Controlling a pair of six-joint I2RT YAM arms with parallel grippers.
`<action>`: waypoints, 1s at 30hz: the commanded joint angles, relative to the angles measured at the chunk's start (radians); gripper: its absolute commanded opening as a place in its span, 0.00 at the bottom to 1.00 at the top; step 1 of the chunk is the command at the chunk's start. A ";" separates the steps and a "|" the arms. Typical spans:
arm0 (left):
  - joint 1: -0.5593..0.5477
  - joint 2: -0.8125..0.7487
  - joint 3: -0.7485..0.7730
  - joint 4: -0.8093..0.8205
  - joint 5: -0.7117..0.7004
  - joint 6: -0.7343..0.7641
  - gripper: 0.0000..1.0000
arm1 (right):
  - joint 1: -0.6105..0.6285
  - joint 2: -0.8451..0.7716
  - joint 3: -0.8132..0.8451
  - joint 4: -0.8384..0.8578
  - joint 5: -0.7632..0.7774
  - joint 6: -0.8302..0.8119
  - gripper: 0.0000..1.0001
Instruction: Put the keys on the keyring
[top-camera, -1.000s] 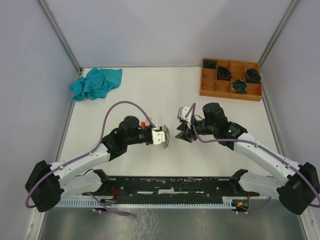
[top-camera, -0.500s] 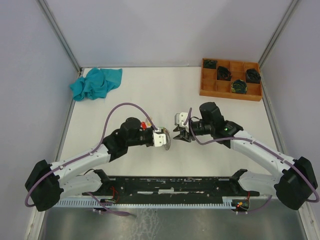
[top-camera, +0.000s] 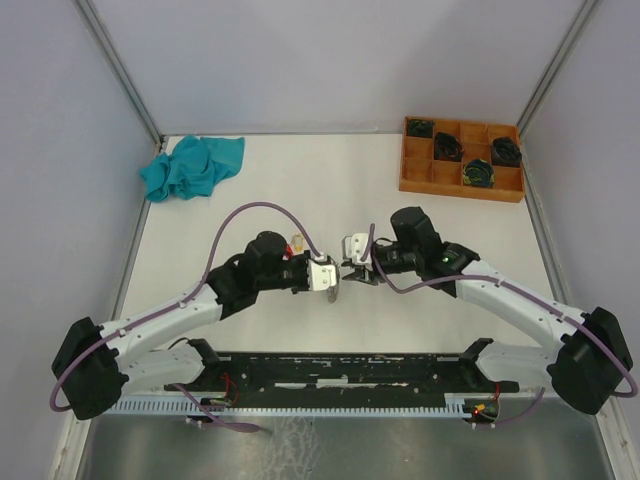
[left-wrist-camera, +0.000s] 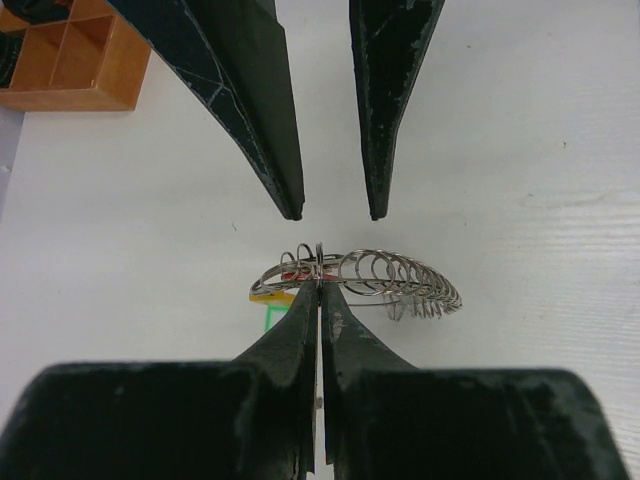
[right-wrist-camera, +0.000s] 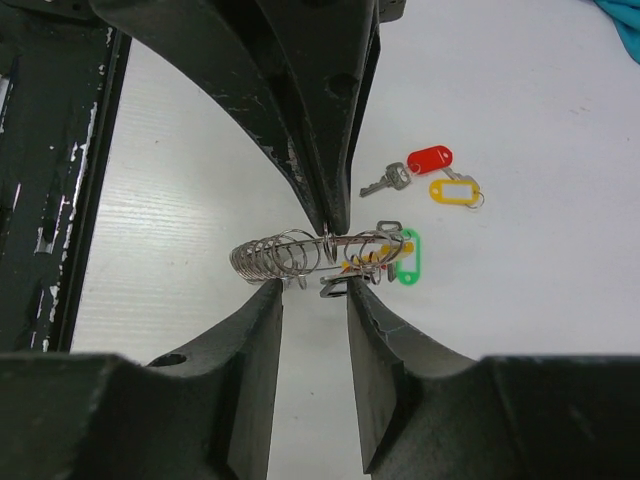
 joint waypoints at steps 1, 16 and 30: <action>-0.010 0.011 0.069 -0.015 -0.017 -0.049 0.03 | 0.022 0.020 0.048 0.036 0.041 -0.025 0.39; -0.015 0.020 0.103 -0.054 -0.005 -0.085 0.03 | 0.055 0.056 0.037 0.134 0.060 0.008 0.31; -0.015 0.006 0.102 -0.024 0.013 -0.118 0.03 | 0.055 0.071 0.024 0.130 0.008 0.026 0.24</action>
